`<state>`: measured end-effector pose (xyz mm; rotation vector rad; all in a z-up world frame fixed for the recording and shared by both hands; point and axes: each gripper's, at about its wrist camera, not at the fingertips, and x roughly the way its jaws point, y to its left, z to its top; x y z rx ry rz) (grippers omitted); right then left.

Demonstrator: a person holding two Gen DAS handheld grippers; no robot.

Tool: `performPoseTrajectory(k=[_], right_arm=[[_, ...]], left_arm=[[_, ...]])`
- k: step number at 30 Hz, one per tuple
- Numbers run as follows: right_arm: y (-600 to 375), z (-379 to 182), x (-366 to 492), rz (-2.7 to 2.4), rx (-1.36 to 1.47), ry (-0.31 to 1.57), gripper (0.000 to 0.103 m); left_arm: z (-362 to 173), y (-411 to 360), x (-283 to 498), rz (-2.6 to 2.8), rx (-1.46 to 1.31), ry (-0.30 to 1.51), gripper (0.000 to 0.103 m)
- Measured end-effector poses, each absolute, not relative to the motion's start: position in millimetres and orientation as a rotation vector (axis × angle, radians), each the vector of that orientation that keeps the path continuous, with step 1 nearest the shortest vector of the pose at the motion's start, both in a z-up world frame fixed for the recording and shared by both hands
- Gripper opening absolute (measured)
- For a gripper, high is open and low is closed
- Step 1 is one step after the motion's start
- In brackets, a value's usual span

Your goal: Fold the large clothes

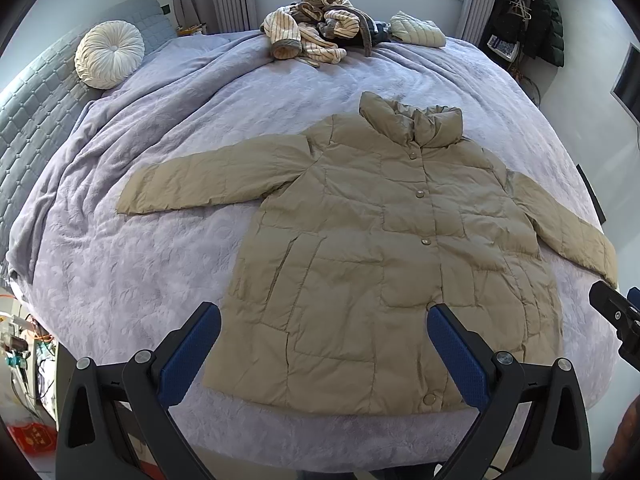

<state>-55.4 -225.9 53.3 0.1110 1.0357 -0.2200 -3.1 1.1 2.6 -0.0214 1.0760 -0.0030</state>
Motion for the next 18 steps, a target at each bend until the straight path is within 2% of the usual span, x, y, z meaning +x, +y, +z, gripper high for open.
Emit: performPoseTrajectory(k=[18], right_arm=[[-224.5, 52.8, -54.6, -0.220, 0.109, 1.035, 0.103]], left_arm=[[3.5, 3.3, -3.7, -0.003, -0.022, 1.076, 0.103]])
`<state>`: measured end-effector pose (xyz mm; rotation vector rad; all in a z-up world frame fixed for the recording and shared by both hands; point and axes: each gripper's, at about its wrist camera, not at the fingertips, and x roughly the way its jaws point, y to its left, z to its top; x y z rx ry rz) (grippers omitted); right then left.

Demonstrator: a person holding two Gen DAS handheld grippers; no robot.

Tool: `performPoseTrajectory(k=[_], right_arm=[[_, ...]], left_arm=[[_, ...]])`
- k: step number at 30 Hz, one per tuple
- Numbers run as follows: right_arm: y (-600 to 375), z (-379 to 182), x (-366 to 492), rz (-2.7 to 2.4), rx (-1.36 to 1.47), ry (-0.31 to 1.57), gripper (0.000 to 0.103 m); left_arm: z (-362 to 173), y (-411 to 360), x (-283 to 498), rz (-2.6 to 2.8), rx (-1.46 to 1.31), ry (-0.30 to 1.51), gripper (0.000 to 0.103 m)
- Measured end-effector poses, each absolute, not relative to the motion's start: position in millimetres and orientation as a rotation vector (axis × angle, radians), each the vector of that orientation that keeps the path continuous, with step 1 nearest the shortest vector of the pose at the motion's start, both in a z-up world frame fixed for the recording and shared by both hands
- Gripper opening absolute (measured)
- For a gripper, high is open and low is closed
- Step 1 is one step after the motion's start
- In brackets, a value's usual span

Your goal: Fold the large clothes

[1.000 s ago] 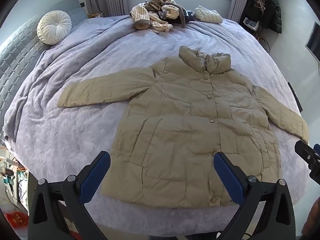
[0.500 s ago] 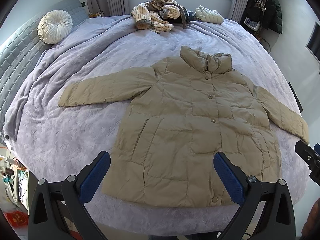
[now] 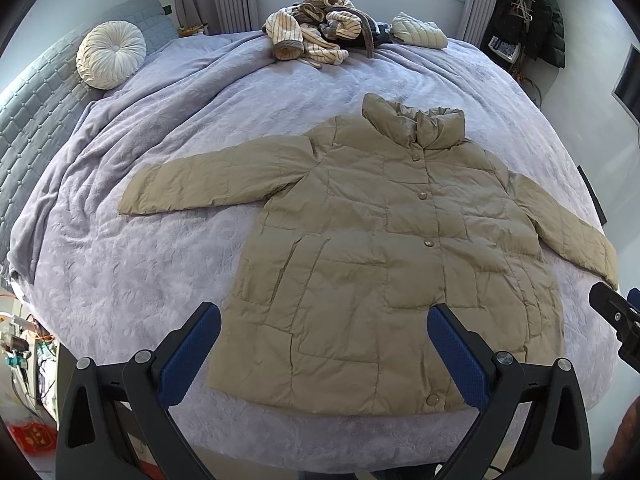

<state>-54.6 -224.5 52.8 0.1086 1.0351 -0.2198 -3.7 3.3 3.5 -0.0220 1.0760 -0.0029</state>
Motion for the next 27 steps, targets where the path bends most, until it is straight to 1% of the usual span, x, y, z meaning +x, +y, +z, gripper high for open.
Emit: performPoseTrajectory(k=[27], right_arm=[[-217.6, 53.9, -53.8, -0.219, 0.111, 1.041, 0.103]], left_arm=[[4.8, 7.4, -4.6, -0.003, -0.020, 1.075, 0.103]])
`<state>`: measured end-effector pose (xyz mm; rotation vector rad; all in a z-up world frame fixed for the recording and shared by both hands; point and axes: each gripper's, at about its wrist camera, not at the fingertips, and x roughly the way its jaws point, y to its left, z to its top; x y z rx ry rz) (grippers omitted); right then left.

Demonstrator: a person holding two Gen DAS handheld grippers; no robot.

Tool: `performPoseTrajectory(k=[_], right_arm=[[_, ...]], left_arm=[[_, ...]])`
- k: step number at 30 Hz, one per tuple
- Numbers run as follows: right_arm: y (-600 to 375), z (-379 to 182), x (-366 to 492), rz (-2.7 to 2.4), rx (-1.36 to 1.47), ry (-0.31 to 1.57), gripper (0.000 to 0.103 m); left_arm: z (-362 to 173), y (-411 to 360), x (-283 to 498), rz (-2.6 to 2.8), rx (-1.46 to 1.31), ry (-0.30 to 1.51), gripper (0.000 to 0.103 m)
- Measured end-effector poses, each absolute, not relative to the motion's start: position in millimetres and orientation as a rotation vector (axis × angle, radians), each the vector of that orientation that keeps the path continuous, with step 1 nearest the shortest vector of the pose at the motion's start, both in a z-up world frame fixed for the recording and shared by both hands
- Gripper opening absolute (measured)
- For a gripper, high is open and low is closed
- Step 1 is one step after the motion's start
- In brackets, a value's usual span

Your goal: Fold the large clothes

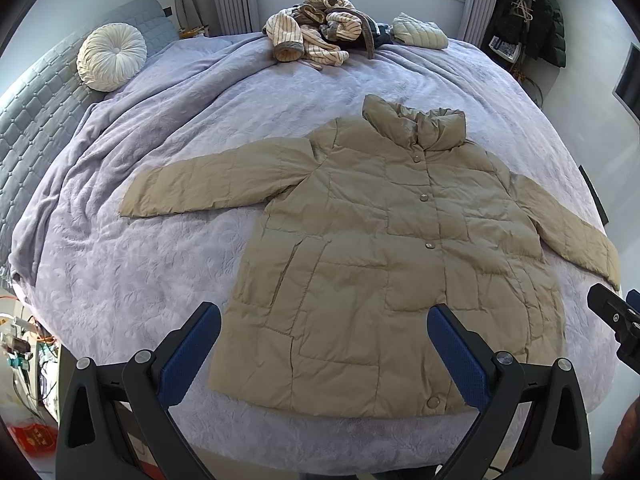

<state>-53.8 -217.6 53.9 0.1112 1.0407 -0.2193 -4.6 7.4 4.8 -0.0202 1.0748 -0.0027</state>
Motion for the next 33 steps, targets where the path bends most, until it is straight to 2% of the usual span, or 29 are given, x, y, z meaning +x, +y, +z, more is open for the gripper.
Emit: performPoseTrajectory(k=[33], right_arm=[[-219.1, 52.9, -52.6, -0.216, 0.115, 1.042, 0.103]], left_arm=[[7.5, 9.9, -2.4, 0.001, -0.018, 1.075, 0.103]])
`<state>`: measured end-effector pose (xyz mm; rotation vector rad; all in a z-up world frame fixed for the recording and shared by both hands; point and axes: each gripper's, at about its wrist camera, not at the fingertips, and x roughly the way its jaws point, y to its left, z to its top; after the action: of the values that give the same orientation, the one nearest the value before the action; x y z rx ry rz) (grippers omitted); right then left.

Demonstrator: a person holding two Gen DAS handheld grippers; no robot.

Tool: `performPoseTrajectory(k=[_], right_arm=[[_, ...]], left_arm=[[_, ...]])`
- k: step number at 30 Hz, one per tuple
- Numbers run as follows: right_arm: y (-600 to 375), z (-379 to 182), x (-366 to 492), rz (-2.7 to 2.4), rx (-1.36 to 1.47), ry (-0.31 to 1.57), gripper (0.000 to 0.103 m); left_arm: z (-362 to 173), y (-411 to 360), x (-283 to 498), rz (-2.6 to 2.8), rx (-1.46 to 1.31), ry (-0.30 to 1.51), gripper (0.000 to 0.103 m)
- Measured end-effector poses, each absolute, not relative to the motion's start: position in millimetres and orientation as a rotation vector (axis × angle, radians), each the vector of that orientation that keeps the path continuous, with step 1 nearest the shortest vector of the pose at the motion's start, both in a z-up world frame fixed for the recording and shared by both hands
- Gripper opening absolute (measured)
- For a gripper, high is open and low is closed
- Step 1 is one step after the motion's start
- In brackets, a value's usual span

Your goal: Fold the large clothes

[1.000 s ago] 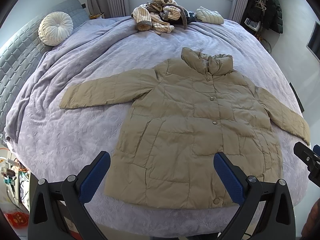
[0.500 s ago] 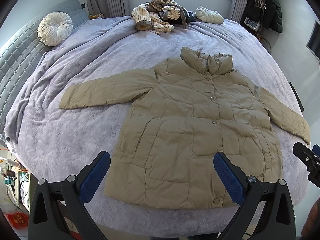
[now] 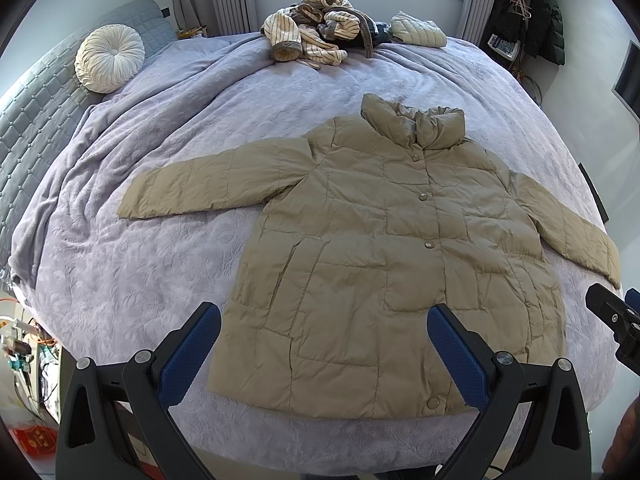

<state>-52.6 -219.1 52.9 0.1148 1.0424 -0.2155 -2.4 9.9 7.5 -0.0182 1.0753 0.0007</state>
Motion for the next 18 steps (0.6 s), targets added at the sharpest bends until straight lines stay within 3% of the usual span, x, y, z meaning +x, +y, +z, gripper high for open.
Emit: performPoseTrajectory(k=[18], right_arm=[[-219.6, 53.2, -51.9, -0.210, 0.117, 1.045, 0.103]], left_arm=[[8.7, 9.8, -0.4, 0.004, -0.018, 1.079, 0.103]])
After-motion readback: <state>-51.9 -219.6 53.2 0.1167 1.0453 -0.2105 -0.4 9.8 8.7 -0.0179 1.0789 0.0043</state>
